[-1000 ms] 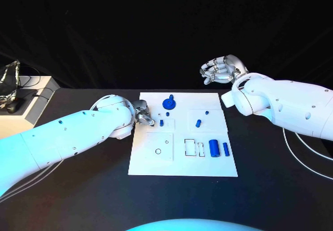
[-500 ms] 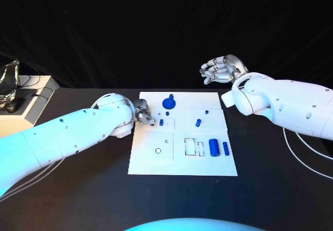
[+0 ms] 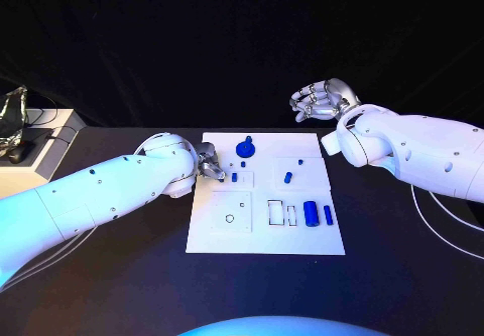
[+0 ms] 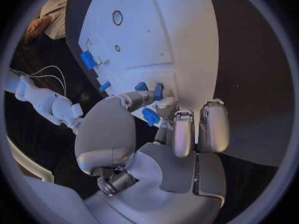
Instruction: Assemble the parts on the task board
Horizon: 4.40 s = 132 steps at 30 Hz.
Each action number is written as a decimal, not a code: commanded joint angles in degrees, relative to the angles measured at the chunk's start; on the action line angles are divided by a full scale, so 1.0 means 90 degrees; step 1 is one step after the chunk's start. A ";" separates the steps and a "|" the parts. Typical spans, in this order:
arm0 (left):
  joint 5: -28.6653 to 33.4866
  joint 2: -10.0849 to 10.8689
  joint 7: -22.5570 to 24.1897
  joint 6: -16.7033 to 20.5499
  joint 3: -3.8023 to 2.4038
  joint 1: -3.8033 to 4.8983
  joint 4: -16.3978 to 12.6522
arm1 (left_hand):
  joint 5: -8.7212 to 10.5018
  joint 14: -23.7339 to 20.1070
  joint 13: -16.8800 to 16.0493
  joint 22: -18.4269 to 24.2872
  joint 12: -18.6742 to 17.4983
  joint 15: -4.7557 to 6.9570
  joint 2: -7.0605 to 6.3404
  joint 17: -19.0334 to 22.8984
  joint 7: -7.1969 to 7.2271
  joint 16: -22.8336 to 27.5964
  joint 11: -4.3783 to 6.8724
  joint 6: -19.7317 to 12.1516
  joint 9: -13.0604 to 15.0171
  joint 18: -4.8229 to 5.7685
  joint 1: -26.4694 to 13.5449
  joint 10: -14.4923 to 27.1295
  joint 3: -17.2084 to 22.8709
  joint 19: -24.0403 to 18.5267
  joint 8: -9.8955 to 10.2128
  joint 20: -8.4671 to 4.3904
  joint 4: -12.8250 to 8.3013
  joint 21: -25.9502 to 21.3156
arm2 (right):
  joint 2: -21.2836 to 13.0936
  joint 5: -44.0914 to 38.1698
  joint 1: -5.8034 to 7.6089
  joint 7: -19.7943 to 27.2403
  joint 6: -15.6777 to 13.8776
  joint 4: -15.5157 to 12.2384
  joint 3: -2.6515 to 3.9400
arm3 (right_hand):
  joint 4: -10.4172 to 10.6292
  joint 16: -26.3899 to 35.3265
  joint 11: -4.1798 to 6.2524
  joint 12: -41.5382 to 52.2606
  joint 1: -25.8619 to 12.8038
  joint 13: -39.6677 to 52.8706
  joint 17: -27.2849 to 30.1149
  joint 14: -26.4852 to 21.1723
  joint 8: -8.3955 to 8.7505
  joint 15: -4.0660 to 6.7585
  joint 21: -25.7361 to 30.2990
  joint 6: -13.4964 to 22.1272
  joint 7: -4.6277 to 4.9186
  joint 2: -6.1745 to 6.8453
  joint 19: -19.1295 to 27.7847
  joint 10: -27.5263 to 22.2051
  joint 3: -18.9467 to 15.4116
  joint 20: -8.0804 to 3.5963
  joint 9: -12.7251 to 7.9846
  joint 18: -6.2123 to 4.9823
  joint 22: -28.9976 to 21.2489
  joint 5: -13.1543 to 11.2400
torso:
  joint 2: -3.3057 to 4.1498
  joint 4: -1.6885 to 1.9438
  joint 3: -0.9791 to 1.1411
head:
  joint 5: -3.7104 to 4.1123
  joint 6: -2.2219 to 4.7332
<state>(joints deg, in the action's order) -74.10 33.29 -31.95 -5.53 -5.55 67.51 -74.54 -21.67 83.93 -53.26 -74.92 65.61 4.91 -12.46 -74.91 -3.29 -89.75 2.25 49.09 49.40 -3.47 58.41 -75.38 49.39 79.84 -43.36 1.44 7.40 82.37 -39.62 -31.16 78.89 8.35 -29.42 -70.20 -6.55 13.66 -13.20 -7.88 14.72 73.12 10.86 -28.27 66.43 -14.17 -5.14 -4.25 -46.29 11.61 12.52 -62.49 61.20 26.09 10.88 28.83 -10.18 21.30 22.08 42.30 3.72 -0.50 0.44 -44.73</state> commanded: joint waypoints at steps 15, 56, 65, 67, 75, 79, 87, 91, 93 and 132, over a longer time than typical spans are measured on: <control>0.0157 -0.0064 -0.0161 -0.0469 0.0092 -0.0117 0.0087 | 0.0041 0.0646 -0.0045 -0.0131 0.0066 0.0066 -0.0110 -0.1585 0.0229 0.0017 0.0042 0.0172 0.1059 0.0008 -0.0211 -0.0080 0.0263 0.0052 0.0019 -0.0028 -0.0481 0.0020 | 0.0007 -0.0009 -0.0009 0.0043 0.0099 -0.0001 0.0001 | -0.0033 0.0063 -0.0055 -0.0030 -0.0057 -0.0025 0.0018 -0.0056 0.0026 -0.0001 0.0042 0.0021 0.0094 0.0007 0.0007 0.0005 -0.0020 0.0049 -0.0011 -0.0023 -0.0027 0.0013 | -0.0003 0.0005 -0.0009 | -0.0005 -0.0040; 0.0082 0.0006 -0.0125 -0.0635 0.0093 -0.0117 0.0088 | 0.0004 0.0666 -0.0031 -0.0100 0.0051 0.0078 -0.0085 -0.1649 0.0219 -0.0014 0.0052 0.0177 0.0967 0.0003 0.0382 -0.0037 0.0136 0.0033 0.0151 -0.0048 -0.0577 -0.0025 | 0.0005 -0.0009 -0.0014 0.0040 0.0116 0.0008 0.0000 | -0.0045 0.0100 -0.0062 -0.0034 -0.0055 -0.0061 0.0033 -0.0076 0.0035 -0.0011 0.0054 0.0024 0.0099 0.0003 0.0028 0.0001 -0.0024 0.0059 -0.0012 -0.0023 -0.0066 0.0017 | 0.0001 0.0000 -0.0009 | -0.0023 -0.0099; 0.0091 0.0009 -0.0105 -0.0601 0.0093 -0.0117 0.0078 | 0.0015 0.0664 -0.0017 -0.0095 0.0041 0.0068 -0.0086 -0.1643 0.0203 -0.0011 0.0037 0.0177 0.0972 0.0002 0.0390 -0.0035 0.0148 0.0028 0.0146 -0.0043 -0.0571 -0.0029 | 0.0007 -0.0009 -0.0014 0.0034 0.0122 0.0005 0.0000 | -0.0045 0.0100 -0.0062 -0.0034 -0.0055 -0.0061 0.0033 -0.0076 0.0035 -0.0011 0.0054 0.0024 0.0099 0.0003 0.0028 0.0001 -0.0024 0.0059 -0.0012 -0.0023 -0.0066 0.0017 | 0.0000 0.0004 -0.0006 | -0.0019 -0.0103; 0.0122 0.0011 -0.0110 -0.0597 0.0093 -0.0117 0.0079 | 0.0020 0.0663 -0.0021 -0.0094 0.0043 0.0065 -0.0092 -0.1640 0.0200 -0.0009 0.0033 0.0177 0.0973 0.0001 0.0381 -0.0038 0.0142 0.0027 0.0145 -0.0041 -0.0562 -0.0030 | 0.0007 -0.0009 -0.0014 0.0032 0.0122 0.0004 0.0000 | -0.0046 0.0108 -0.0063 -0.0034 -0.0057 -0.0071 0.0037 -0.0078 0.0036 -0.0013 0.0055 0.0024 0.0100 0.0001 0.0031 0.0001 -0.0025 0.0062 -0.0012 -0.0024 -0.0077 0.0019 | -0.0003 0.0005 -0.0005 | -0.0019 -0.0108; 0.0238 0.0016 -0.0152 -0.0687 0.0093 -0.0116 0.0093 | 0.0047 0.0636 0.0026 -0.0058 0.0014 0.0055 -0.0240 -0.1554 0.0218 0.0035 0.0029 0.0207 0.0952 -0.0010 0.0026 0.0002 -0.0158 0.0000 0.0168 -0.0021 -0.0203 -0.0061 | 0.0004 -0.0018 -0.0014 0.0027 0.0137 0.0006 0.0000 | -0.0046 0.0112 -0.0064 -0.0035 -0.0059 -0.0075 0.0039 -0.0080 0.0037 -0.0014 0.0056 0.0025 0.0101 0.0001 0.0033 0.0000 -0.0027 0.0063 -0.0012 -0.0024 -0.0081 0.0020 | -0.0006 0.0002 -0.0004 | -0.0021 -0.0103; 0.0283 0.0015 -0.0180 -0.0711 0.0092 -0.0116 0.0102 | 0.0066 0.0635 0.0013 -0.0065 0.0032 0.0055 -0.0279 -0.1550 0.0217 0.0037 0.0027 0.0256 0.0929 -0.0008 -0.0207 0.0022 -0.0467 0.0006 0.0180 -0.0019 0.0079 -0.0065 | 0.0002 -0.0021 -0.0014 0.0018 0.0142 0.0009 0.0000 | -0.0046 0.0116 -0.0065 -0.0035 -0.0062 -0.0080 0.0040 -0.0082 0.0039 -0.0015 0.0057 0.0025 0.0103 0.0000 0.0036 -0.0001 -0.0028 0.0065 -0.0012 -0.0024 -0.0086 0.0020 | -0.0003 0.0000 -0.0006 | -0.0015 -0.0104; 0.0324 0.0014 -0.0201 -0.0687 0.0089 -0.0117 0.0106 | 0.0071 0.0640 -0.0028 -0.0091 0.0074 0.0051 -0.0236 -0.1563 0.0209 0.0031 0.0020 0.0300 0.0917 -0.0002 -0.0367 0.0015 -0.1129 0.0030 0.0185 -0.0018 0.0451 -0.0061 | 0.0001 -0.0012 -0.0015 -0.0019 0.0144 0.0006 0.0000 | -0.0055 0.0132 -0.0067 -0.0039 -0.0055 -0.0098 0.0047 -0.0090 0.0045 -0.0019 0.0059 0.0031 0.0105 -0.0002 0.0045 -0.0007 -0.0028 0.0069 -0.0013 -0.0024 -0.0105 0.0023 | 0.0001 0.0001 -0.0006 | -0.0011 -0.0105; 0.0338 0.0016 -0.0207 -0.0629 0.0088 -0.0117 0.0105 | 0.0063 0.0640 -0.0015 -0.0094 0.0068 0.0051 -0.0220 -0.1563 0.0208 0.0031 0.0019 0.0299 0.0914 -0.0002 -0.0364 0.0023 -0.1209 0.0033 0.0191 -0.0019 0.0500 -0.0060 | -0.0005 -0.0012 -0.0019 -0.0042 0.0134 0.0008 0.0000 | -0.0064 0.0142 -0.0068 -0.0040 -0.0045 -0.0109 0.0051 -0.0094 0.0048 -0.0021 0.0060 0.0034 0.0106 -0.0007 0.0051 -0.0010 -0.0023 0.0072 -0.0014 -0.0025 -0.0117 0.0026 | 0.0004 0.0002 -0.0008 | -0.0010 -0.0108; 0.0343 0.0017 -0.0208 -0.0595 0.0088 -0.0117 0.0109 | 0.0057 0.0640 -0.0019 -0.0093 0.0071 0.0050 -0.0200 -0.1563 0.0207 0.0031 0.0017 0.0298 0.0911 -0.0002 -0.0369 0.0023 -0.1277 0.0033 0.0197 -0.0018 0.0556 -0.0062 | -0.0007 -0.0015 -0.0022 -0.0046 0.0129 0.0008 0.0000 | -0.0072 0.0152 -0.0071 -0.0043 -0.0036 -0.0121 0.0055 -0.0098 0.0052 -0.0023 0.0061 0.0039 0.0109 -0.0013 0.0056 -0.0016 -0.0019 0.0074 -0.0014 -0.0025 -0.0129 0.0030 | 0.0003 0.0002 -0.0007 | -0.0009 -0.0105; 0.0444 0.0251 -0.0209 -0.0142 -0.0109 -0.0125 -0.0126 | 0.0057 0.0635 -0.0018 -0.0098 0.0092 0.0030 0.0006 -0.1547 0.0181 0.0040 -0.0009 0.0308 0.0890 -0.0004 -0.0832 0.0037 -0.2703 0.0041 0.0235 -0.0007 0.1050 -0.0084 | -0.0035 -0.0029 -0.0067 -0.0047 0.0138 0.0017 0.0000 | -0.0101 0.0209 -0.0086 -0.0052 -0.0022 -0.0180 0.0078 -0.0135 0.0069 -0.0042 0.0067 0.0054 0.0122 -0.0015 0.0100 -0.0038 -0.0015 0.0092 -0.0016 -0.0023 -0.0195 0.0056 | -0.0001 -0.0006 -0.0005 | -0.0007 -0.0088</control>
<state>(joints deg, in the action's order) -71.11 35.46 -32.55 -6.08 -6.69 66.67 -75.65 -21.01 83.94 -53.42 -74.90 66.28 5.31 -12.32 -74.91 -1.45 -89.73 2.22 51.91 57.34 -3.48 51.14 -75.34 25.11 80.05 -41.10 1.23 16.82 81.90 -39.95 -31.17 78.34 7.56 -28.94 -70.05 -6.57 13.19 -11.65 -8.30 14.50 73.14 9.28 -27.64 65.61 -13.72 -5.54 -4.04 -46.01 11.70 12.53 -61.88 60.78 25.94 11.49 28.75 -10.18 19.59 22.30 42.29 3.74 -0.59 0.47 -45.55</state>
